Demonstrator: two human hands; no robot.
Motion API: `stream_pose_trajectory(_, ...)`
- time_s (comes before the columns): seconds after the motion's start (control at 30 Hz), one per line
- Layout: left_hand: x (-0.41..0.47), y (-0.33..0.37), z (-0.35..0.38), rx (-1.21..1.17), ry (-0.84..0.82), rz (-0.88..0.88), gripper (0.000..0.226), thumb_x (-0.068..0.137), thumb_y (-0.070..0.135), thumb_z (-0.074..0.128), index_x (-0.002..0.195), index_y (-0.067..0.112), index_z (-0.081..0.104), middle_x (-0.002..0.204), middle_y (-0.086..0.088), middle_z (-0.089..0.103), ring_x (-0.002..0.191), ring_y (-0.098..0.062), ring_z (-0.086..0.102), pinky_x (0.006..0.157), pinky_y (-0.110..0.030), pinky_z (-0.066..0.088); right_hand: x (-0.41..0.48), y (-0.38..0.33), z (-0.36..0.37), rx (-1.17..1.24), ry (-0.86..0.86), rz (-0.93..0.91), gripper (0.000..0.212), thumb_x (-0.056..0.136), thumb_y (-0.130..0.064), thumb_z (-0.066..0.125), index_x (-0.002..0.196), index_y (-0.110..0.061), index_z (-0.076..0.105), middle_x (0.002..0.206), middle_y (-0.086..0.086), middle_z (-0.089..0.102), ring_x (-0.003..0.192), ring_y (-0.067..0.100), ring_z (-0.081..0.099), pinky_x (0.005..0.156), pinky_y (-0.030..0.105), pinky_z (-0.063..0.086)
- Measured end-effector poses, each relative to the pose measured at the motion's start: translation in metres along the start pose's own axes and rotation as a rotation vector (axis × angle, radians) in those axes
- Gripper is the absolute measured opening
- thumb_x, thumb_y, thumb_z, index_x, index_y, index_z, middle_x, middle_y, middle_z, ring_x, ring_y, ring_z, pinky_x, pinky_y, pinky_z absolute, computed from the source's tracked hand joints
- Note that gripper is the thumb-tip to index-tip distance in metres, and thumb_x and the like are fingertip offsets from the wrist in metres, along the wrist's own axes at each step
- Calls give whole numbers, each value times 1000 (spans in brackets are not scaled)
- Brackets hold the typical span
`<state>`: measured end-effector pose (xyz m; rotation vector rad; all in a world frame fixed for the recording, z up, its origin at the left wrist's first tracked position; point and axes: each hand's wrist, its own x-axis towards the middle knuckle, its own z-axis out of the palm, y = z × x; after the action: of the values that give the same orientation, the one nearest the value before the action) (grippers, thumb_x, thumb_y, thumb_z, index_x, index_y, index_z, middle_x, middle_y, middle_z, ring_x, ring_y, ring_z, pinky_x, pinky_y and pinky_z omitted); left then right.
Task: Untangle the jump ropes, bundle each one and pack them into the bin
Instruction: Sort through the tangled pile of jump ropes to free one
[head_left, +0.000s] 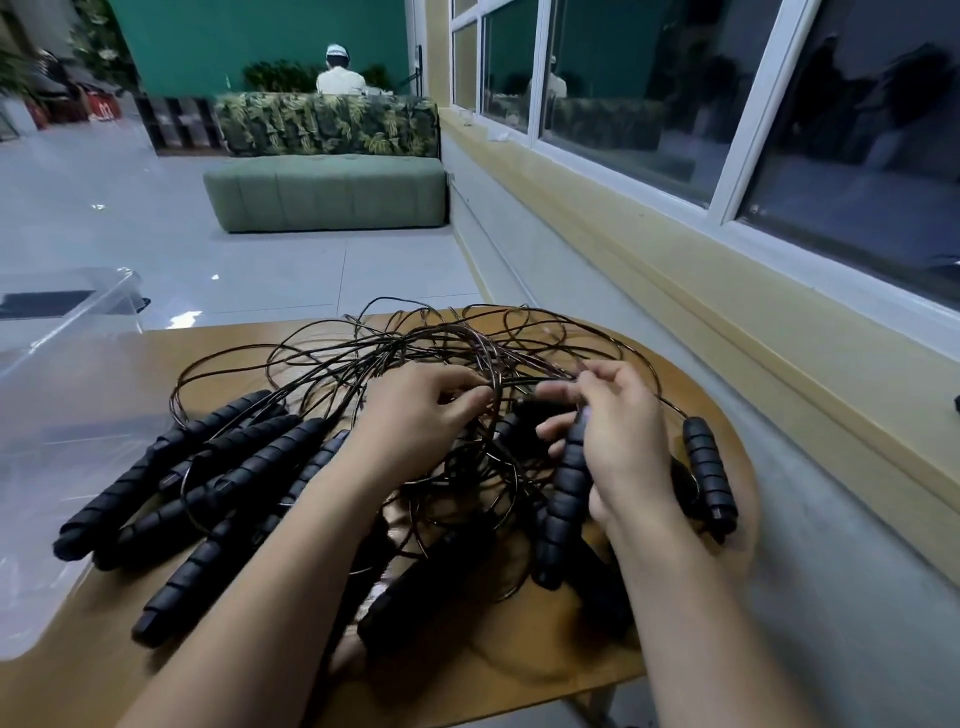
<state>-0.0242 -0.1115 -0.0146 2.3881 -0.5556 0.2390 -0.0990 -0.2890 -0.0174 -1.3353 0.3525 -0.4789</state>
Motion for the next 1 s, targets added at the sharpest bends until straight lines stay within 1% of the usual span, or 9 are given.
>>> stream_pose_trajectory(0.1,-7,-8,-15,-16,-13,-19,15,101,44,68,113,44,78,71,23,67,60,7,56,56,-21,36,-4,-10,-5,145,63,-134,11,114,-14,41,111,-13,52,103,12,81,51,24,64,43,27,44)
stream_pose_trajectory(0.27,-15,-16,-27,-163,-29,-80,14,105,24,65,106,32,75,86,14,79,49,4,54,46,-13,36,-13,-22,-16,344,15,-168,14,112,-11,39,106,-15,52,115,16,79,55,26,61,46,27,43)
stream_pose_trajectory(0.47,-22,-7,-35,-245,118,-132,17,99,26,71,114,35,75,103,22,74,96,5,69,86,-27,54,-20,-32,-41,450,-121,-153,13,109,-12,44,103,-14,55,89,16,69,48,23,44,48,26,37)
stream_pose_trajectory(0.6,-32,29,-27,-478,90,3,23,100,23,68,118,37,71,107,20,76,100,2,70,89,-30,58,-40,-41,-44,373,-385,-125,11,106,-12,45,112,-10,54,74,15,48,46,22,37,42,29,32)
stream_pose_trajectory(0.7,-35,36,-15,-535,106,72,60,94,22,73,146,40,50,133,20,65,121,0,64,104,-42,56,-53,-39,-38,318,-590,-37,12,106,-12,44,112,-7,53,68,17,43,41,21,37,37,27,32)
stream_pose_trajectory(0.8,-32,31,-18,-549,173,118,91,91,30,77,163,42,24,163,20,36,147,3,40,120,-43,42,-60,-39,-36,234,-813,88,10,105,-13,52,109,-5,56,67,18,43,39,21,40,35,26,35)
stream_pose_trajectory(0.9,-30,27,-23,-608,87,188,54,101,32,69,151,33,49,161,17,46,150,0,40,125,-45,35,-64,-42,-37,231,-965,168,11,104,-11,52,109,-4,58,65,17,42,38,20,40,34,25,34)
stream_pose_trajectory(0.97,-31,27,-23,-688,-26,174,17,109,26,59,118,16,70,139,8,69,137,-7,58,118,-42,42,-64,-45,-37,356,-975,148,11,105,-9,48,110,-4,57,64,15,41,37,18,36,32,24,32)
stream_pose_trajectory(1.0,-32,25,-22,-700,-54,143,22,111,26,56,106,12,72,126,5,76,127,-8,65,112,-38,47,-62,-47,-38,451,-949,128,12,105,-9,46,111,-5,55,63,12,41,37,17,33,32,23,30)
